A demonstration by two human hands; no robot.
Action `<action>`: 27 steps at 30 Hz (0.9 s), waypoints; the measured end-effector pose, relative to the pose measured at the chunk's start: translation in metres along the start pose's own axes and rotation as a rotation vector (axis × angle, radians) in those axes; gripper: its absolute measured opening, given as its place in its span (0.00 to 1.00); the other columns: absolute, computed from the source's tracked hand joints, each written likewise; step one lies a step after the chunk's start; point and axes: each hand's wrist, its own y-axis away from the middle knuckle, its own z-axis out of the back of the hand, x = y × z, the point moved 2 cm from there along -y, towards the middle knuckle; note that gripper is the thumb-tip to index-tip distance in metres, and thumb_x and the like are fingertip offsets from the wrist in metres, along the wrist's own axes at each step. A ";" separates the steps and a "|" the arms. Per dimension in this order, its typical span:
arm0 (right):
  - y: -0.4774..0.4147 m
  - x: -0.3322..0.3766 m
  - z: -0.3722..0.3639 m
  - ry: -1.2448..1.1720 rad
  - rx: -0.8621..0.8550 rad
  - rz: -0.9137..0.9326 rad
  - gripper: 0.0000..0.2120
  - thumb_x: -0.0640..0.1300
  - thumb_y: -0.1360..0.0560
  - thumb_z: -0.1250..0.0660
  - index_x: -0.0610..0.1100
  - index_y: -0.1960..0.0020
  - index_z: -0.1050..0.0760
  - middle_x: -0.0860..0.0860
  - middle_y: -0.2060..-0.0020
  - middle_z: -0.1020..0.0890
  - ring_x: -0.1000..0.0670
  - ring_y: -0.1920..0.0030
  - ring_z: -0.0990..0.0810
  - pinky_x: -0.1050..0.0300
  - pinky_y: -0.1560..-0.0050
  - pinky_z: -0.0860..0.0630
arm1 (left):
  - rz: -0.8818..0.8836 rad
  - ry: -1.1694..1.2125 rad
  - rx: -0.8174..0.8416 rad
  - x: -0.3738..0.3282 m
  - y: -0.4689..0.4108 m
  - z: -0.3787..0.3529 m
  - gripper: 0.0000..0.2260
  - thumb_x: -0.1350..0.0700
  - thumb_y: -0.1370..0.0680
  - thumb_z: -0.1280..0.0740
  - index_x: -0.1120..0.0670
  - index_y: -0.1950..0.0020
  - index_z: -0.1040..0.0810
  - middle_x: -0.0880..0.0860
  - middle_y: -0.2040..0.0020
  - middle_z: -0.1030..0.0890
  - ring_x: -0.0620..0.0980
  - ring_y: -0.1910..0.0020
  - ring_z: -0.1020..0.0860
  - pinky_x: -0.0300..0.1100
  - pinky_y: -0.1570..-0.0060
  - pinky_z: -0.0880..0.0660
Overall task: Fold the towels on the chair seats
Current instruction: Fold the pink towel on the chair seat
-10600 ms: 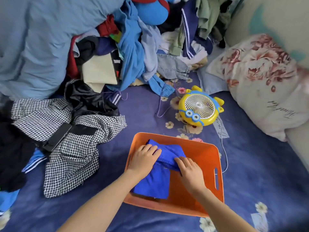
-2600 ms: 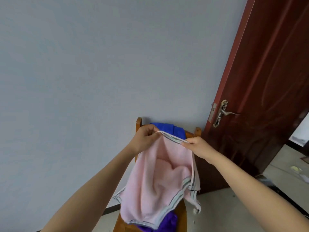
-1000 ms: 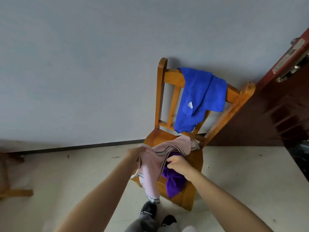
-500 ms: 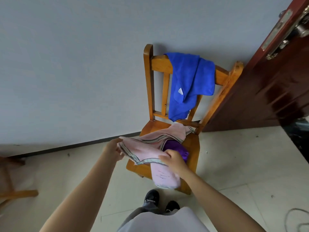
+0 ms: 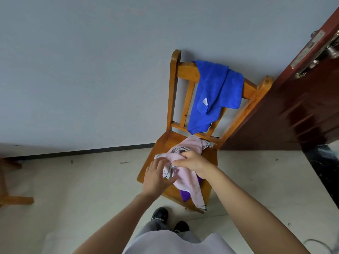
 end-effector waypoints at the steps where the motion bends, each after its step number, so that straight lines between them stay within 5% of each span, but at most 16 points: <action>1: 0.002 -0.002 0.001 0.012 0.012 -0.001 0.16 0.47 0.26 0.33 0.39 0.44 0.26 0.50 0.53 0.22 0.53 0.52 0.23 0.67 0.52 0.26 | 0.051 0.038 0.003 -0.001 -0.005 -0.001 0.20 0.50 0.31 0.26 0.56 0.43 0.24 0.55 0.43 0.22 0.56 0.45 0.24 0.43 0.49 0.29; 4: 0.009 -0.009 0.011 -0.038 0.044 -0.011 0.28 0.52 0.36 0.27 0.43 0.39 0.26 0.47 0.46 0.20 0.47 0.42 0.23 0.51 0.40 0.24 | 0.083 0.061 -0.025 -0.008 -0.014 0.002 0.12 0.61 0.27 0.30 0.61 0.45 0.21 0.58 0.45 0.20 0.58 0.48 0.23 0.37 0.53 0.31; 8: 0.018 -0.020 0.013 0.142 0.054 0.011 0.15 0.36 0.30 0.33 0.42 0.44 0.25 0.53 0.57 0.22 0.54 0.51 0.24 0.63 0.53 0.26 | 0.065 0.093 -0.051 -0.012 -0.021 0.026 0.11 0.64 0.23 0.39 0.60 0.43 0.22 0.57 0.47 0.19 0.51 0.54 0.23 0.32 0.60 0.32; 11: 0.023 -0.033 0.008 0.329 -0.150 0.021 0.06 0.34 0.28 0.37 0.45 0.58 0.27 0.55 0.67 0.29 0.54 0.60 0.29 0.72 0.65 0.35 | -0.083 0.102 0.036 -0.024 -0.032 0.055 0.11 0.65 0.22 0.40 0.61 0.45 0.20 0.57 0.48 0.18 0.55 0.50 0.21 0.41 0.52 0.26; 16: 0.034 -0.050 0.033 0.428 -0.531 -0.011 0.09 0.38 0.25 0.37 0.36 0.47 0.24 0.41 0.49 0.20 0.44 0.50 0.22 0.67 0.70 0.37 | -0.248 -0.034 0.025 -0.035 -0.049 0.104 0.15 0.57 0.22 0.43 0.61 0.45 0.20 0.57 0.48 0.17 0.54 0.50 0.20 0.37 0.50 0.28; 24: 0.054 0.008 0.101 0.391 -0.866 0.227 0.07 0.34 0.25 0.39 0.35 0.52 0.23 0.39 0.56 0.18 0.42 0.57 0.22 0.58 0.62 0.34 | -0.176 -0.485 0.317 -0.024 -0.075 0.122 0.17 0.46 0.24 0.36 0.52 0.37 0.26 0.51 0.46 0.20 0.50 0.48 0.23 0.34 0.55 0.36; 27: 0.063 0.032 0.116 0.384 -0.966 0.378 0.08 0.33 0.26 0.37 0.35 0.51 0.21 0.41 0.57 0.17 0.44 0.57 0.21 0.59 0.60 0.33 | -0.184 -0.472 0.271 -0.015 -0.086 0.123 0.13 0.52 0.25 0.34 0.55 0.43 0.23 0.54 0.51 0.20 0.53 0.54 0.25 0.37 0.59 0.35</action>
